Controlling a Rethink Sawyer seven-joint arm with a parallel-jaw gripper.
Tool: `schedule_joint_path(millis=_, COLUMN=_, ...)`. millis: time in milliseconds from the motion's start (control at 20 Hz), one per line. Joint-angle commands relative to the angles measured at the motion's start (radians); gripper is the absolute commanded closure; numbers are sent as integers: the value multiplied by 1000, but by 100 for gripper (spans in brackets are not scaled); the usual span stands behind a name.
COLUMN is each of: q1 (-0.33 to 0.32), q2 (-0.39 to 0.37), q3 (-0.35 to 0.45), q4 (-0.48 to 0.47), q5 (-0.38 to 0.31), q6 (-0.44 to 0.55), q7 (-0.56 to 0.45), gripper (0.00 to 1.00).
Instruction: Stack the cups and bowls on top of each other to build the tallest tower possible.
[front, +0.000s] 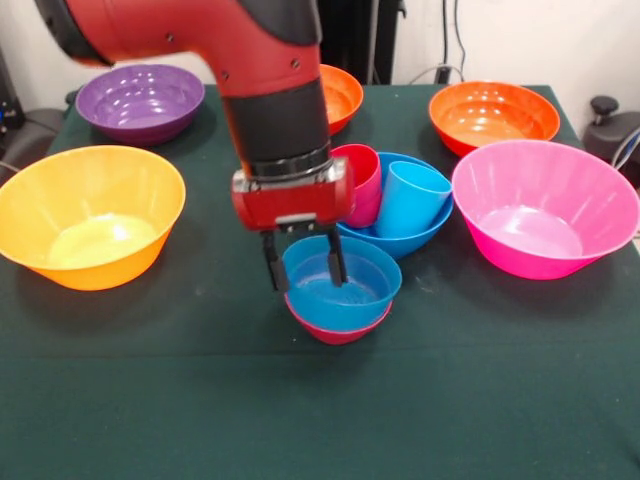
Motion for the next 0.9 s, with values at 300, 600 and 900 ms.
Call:
schedule_joint_path(millis=300, q1=87, q2=-168, q3=-78, q4=36, q5=20, q6=230, q7=23, gripper=0)
schedule_joint_path(millis=600, q1=88, q2=-186, q3=-88, q4=45, q5=7, q6=225, q7=20, gripper=0)
schedule_joint_path(millis=900, q1=91, q2=-190, q3=-99, q4=48, q5=-5, q6=237, q7=7, gripper=0)
